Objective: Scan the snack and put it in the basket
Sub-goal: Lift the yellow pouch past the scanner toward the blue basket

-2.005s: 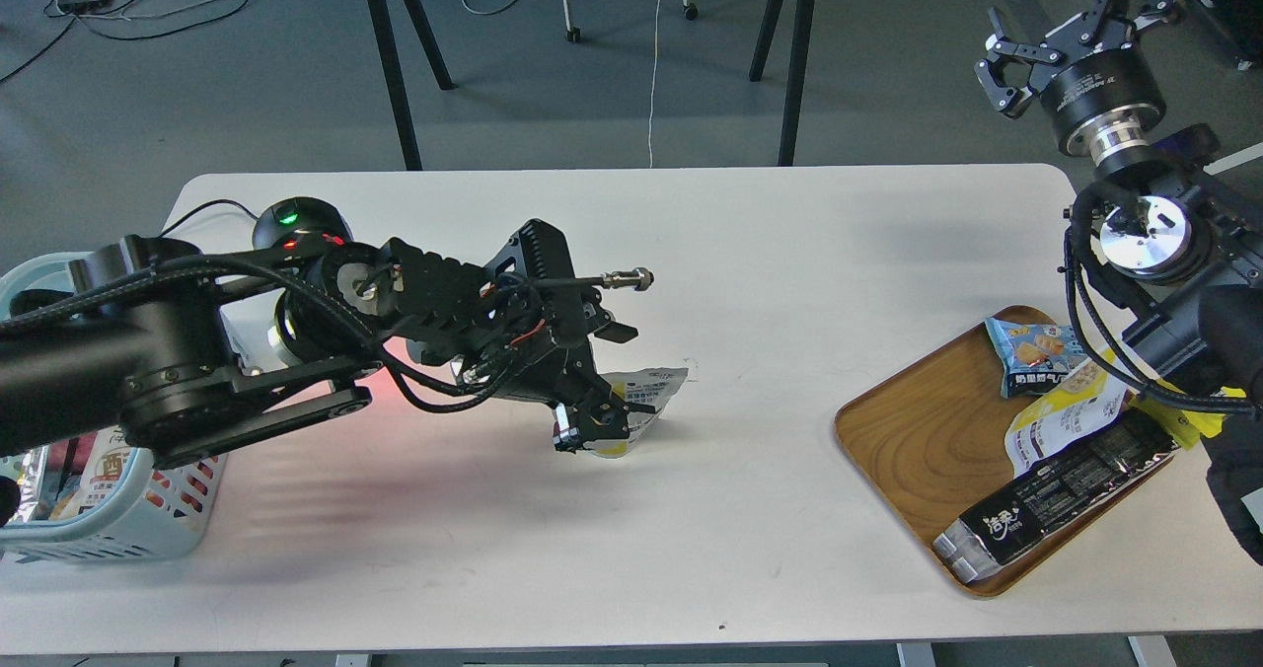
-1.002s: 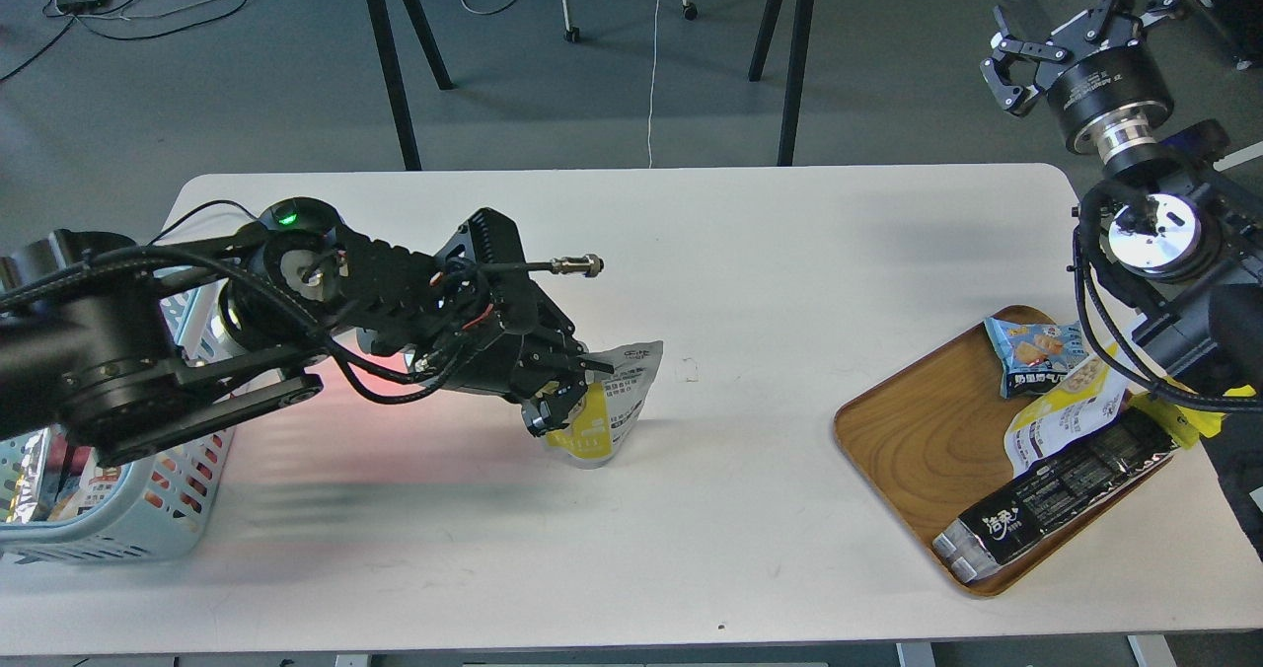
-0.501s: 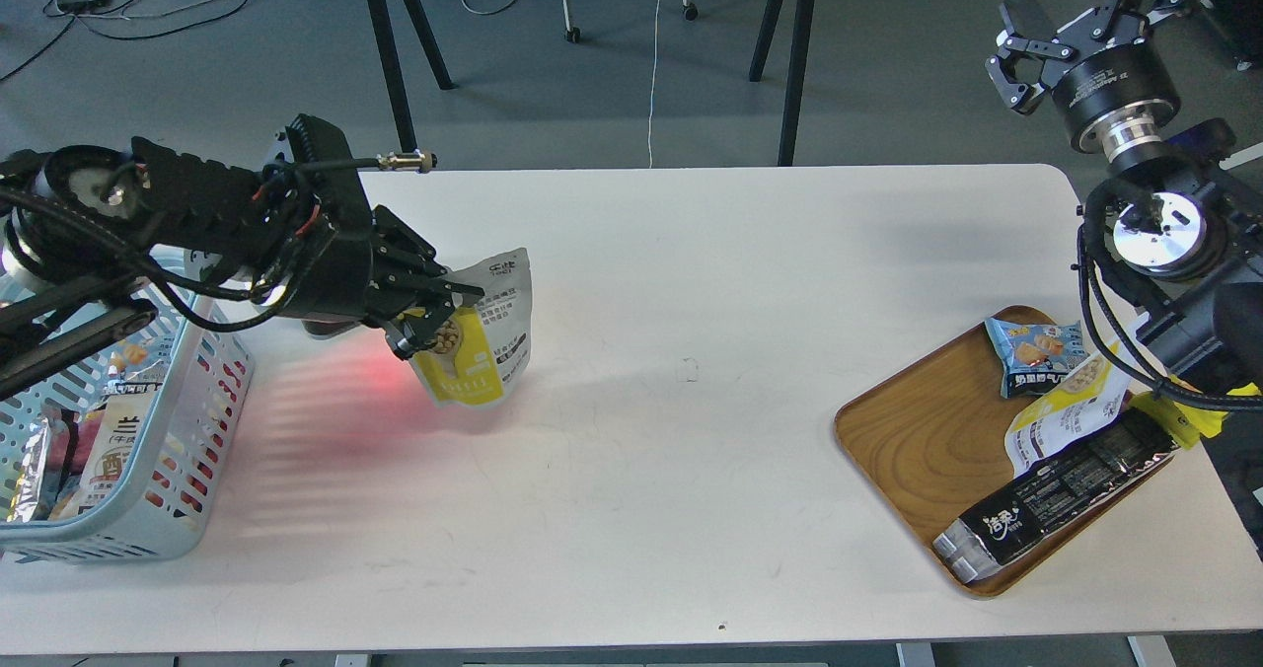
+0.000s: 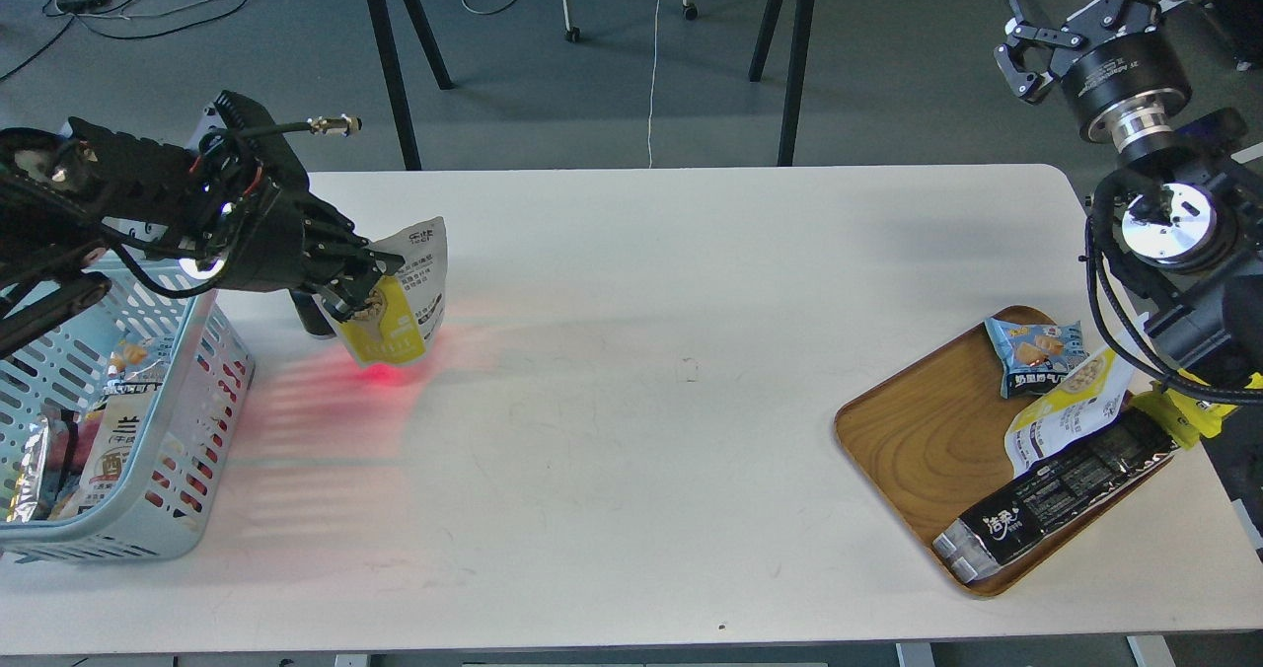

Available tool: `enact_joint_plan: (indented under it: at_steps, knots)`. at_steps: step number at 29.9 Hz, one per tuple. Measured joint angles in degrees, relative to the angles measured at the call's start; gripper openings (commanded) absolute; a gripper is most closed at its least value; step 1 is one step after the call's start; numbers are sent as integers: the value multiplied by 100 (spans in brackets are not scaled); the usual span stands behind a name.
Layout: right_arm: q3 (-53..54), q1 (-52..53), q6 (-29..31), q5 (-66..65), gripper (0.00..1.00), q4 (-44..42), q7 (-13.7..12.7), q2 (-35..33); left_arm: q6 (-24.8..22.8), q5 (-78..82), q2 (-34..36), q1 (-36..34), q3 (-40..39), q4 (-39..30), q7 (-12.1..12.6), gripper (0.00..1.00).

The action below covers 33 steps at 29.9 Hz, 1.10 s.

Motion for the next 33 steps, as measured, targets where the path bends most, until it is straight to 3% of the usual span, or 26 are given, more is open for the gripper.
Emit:
enact_joint_plan:
  at_steps: [33]
  knots:
    - [1, -32, 0, 0, 99, 326, 0, -257, 2, 0, 18, -63, -59, -48, 0, 0]
